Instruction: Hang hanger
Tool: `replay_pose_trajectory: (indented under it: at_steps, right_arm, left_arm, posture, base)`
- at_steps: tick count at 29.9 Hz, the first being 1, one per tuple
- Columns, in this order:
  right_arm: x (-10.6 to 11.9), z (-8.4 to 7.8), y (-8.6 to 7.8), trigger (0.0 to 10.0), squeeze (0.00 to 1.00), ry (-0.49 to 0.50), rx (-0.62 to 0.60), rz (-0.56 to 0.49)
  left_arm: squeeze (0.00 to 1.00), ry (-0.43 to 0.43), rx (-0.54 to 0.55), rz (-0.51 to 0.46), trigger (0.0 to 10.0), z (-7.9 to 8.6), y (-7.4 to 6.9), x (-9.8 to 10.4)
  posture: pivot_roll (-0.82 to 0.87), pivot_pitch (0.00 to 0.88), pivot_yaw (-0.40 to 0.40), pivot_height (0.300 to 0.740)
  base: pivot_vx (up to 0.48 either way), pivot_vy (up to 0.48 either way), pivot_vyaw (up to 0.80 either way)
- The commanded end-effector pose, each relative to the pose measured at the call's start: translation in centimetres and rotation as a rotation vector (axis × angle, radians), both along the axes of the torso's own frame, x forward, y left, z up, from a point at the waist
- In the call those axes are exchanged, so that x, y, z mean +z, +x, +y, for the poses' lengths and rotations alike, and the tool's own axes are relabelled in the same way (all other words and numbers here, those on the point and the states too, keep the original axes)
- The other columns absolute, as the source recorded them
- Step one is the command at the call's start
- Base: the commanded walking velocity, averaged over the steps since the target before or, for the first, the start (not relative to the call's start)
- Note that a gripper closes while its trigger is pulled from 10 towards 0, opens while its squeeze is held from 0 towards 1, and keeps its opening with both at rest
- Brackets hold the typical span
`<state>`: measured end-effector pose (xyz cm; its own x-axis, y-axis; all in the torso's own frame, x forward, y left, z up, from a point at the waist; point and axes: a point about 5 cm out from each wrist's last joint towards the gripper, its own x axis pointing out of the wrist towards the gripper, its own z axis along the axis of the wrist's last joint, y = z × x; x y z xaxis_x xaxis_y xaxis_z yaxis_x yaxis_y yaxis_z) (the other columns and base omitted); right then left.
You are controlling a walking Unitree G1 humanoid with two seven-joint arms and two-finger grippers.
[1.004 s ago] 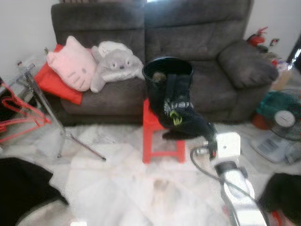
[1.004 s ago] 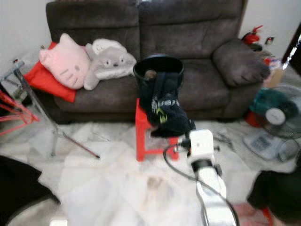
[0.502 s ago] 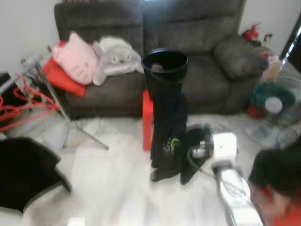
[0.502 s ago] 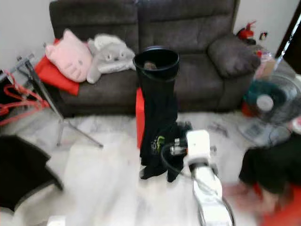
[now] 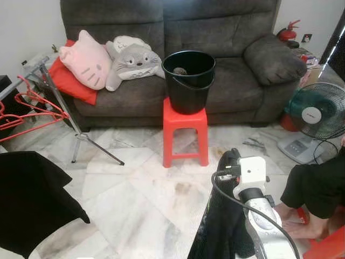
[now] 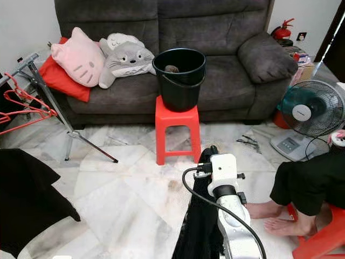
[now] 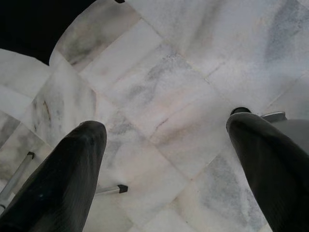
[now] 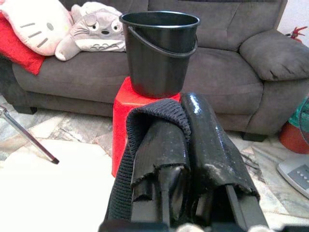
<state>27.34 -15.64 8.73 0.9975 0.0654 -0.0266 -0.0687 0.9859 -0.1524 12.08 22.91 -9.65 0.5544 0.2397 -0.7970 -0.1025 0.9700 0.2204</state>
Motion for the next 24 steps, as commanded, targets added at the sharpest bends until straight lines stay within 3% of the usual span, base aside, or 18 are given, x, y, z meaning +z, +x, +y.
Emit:
replay_pose_trajectory:
  at_steps: [1, 24]
  right_arm:
    - [0.79, 0.52, 0.38, 10.0, 0.0, -0.005, 0.022, -0.037]
    - [0.97, -0.08, 0.73, 10.0, 0.0, -0.006, 0.012, -0.046]
  left_arm:
    - [0.0, 0.005, -0.003, 0.01, 10.0, 0.33, -0.38, -0.04]
    - [0.0, -0.009, -0.012, 0.009, 10.0, -0.44, -0.01, -0.13]
  posture:
    - [-0.19, 0.0, 0.083, 0.74]
    - [-0.2, 0.0, 0.087, 0.74]
  base:
    - [0.0, 0.0, 0.44]
    - [0.0, 0.0, 0.8]
